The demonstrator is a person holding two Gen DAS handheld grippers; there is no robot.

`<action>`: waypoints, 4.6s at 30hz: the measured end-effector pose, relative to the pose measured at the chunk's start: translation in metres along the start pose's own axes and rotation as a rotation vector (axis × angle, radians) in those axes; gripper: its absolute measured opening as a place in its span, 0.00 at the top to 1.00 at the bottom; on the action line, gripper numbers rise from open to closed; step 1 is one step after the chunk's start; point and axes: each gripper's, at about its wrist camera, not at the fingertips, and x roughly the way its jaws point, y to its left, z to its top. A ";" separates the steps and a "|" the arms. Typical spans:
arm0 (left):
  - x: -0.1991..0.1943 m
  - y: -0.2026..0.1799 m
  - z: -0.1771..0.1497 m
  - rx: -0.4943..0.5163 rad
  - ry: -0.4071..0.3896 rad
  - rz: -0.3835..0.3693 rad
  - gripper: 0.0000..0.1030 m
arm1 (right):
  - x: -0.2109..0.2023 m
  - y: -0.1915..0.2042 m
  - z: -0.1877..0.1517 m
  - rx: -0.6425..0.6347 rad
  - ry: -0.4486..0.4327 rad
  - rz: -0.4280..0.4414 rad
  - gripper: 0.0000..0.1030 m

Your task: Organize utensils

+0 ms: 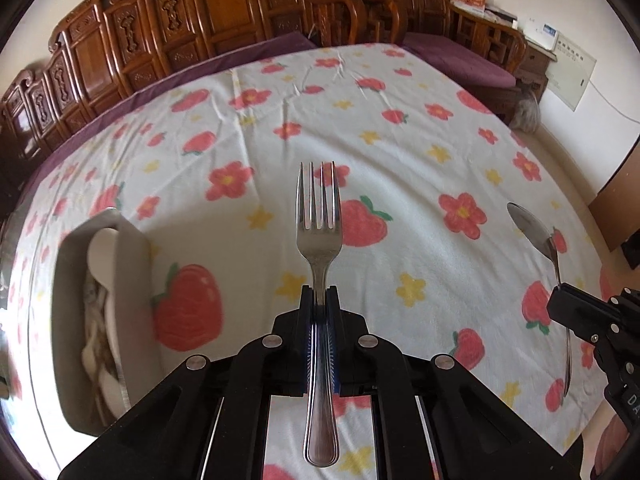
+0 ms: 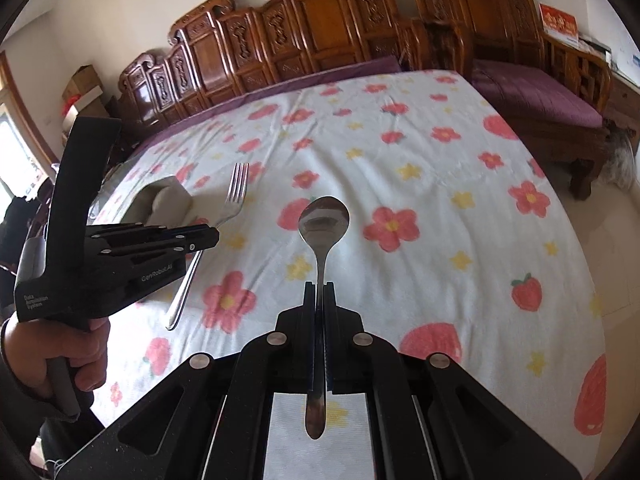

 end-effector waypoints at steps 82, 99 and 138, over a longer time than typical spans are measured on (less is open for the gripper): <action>-0.108 0.311 -0.094 -0.230 -0.163 0.095 0.80 | 0.184 0.294 0.072 -0.280 0.121 0.102 0.95; -0.126 0.283 -0.104 -0.237 -0.199 0.080 0.72 | 0.117 0.280 0.050 -0.299 0.049 0.099 0.91; -0.154 0.175 -0.147 -0.253 -0.263 0.090 0.08 | -0.028 0.197 -0.032 -0.183 -0.138 -0.043 0.03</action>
